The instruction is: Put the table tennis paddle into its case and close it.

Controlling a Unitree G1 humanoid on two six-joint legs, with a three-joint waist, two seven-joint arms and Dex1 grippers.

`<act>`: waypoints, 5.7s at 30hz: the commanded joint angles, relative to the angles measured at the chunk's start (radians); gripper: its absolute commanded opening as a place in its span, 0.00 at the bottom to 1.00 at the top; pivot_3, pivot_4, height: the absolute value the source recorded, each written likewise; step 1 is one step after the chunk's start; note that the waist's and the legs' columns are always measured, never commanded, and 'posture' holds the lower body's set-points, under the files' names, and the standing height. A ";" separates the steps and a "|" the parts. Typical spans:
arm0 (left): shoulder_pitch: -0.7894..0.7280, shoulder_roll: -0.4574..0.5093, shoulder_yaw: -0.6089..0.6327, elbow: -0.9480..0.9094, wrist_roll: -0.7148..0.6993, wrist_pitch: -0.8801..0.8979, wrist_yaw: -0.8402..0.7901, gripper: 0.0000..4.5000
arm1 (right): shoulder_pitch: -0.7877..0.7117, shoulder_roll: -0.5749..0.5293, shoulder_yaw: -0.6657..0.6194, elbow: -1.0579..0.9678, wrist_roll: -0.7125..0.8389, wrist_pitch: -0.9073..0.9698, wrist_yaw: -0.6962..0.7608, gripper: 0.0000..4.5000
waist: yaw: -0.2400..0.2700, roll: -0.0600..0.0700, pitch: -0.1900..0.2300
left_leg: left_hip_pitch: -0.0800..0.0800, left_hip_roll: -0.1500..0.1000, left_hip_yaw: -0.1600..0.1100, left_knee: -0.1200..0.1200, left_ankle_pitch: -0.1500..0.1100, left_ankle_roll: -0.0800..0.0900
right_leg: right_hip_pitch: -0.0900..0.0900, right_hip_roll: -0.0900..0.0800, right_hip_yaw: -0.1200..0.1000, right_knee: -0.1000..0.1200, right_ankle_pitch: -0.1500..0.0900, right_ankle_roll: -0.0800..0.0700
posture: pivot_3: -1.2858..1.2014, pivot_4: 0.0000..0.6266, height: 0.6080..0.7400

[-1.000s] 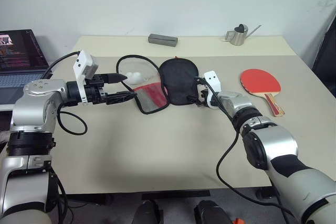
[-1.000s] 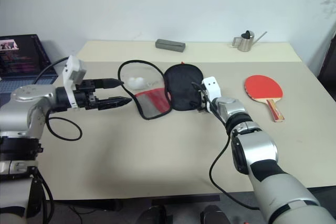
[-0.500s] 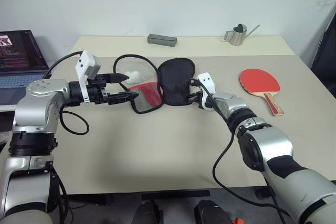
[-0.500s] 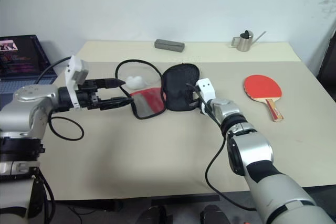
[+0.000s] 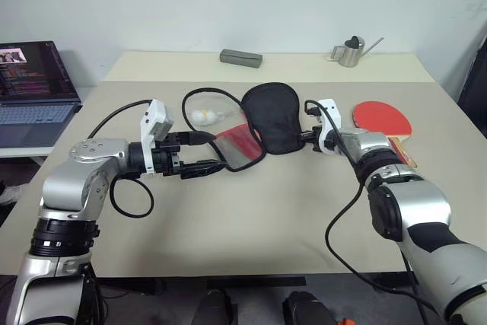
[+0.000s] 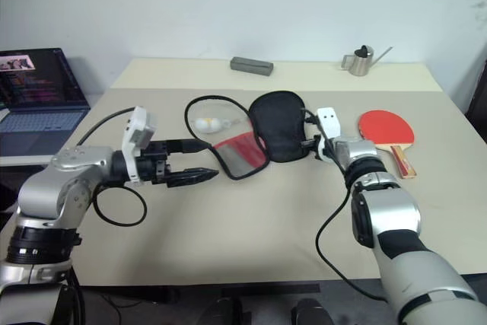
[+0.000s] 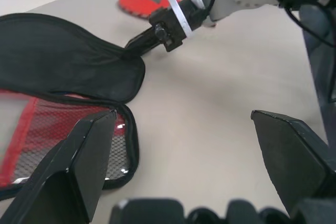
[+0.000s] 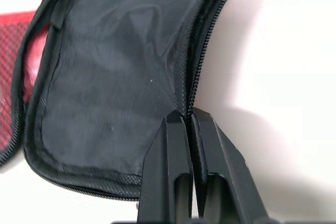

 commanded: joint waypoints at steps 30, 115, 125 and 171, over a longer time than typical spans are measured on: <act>-0.142 -0.089 -0.140 0.050 0.004 -0.040 -0.108 1.00 | 0.597 -0.098 -0.188 -1.282 0.301 0.952 -0.149 0.00 | 0.025 0.000 0.000 | -0.002 0.000 -0.002 -0.001 0.000 0.000 | 0.000 0.001 0.000 -0.004 0.000 0.000 | 0.52 0.24 1.00; -0.239 -0.128 -0.203 0.075 0.125 -0.121 -0.092 1.00 | 0.314 -0.390 -0.085 -0.097 0.064 -0.121 -0.089 0.99 | 0.018 0.000 0.000 | -0.011 0.000 -0.006 0.011 0.000 0.000 | -0.004 0.003 -0.002 0.000 0.001 0.001 | 0.52 0.24 1.00; -0.238 -0.124 -0.201 0.078 0.131 -0.121 -0.096 1.00 | 0.312 -0.373 -0.048 -0.070 0.023 -0.170 -0.108 0.51 | 0.006 0.000 0.000 | 0.001 0.000 -0.006 0.011 0.000 0.000 | 0.008 0.003 -0.001 -0.001 0.001 0.001 | 0.52 0.24 1.00; -0.089 0.008 -0.061 0.047 0.097 -0.141 -0.047 1.00 | 0.573 0.084 -0.140 -1.537 0.293 0.765 -0.510 0.26 | 0.018 0.001 0.000 | -0.017 0.001 -0.010 0.009 0.001 0.000 | -0.016 0.004 0.000 0.009 0.000 0.000 | 0.52 0.24 1.00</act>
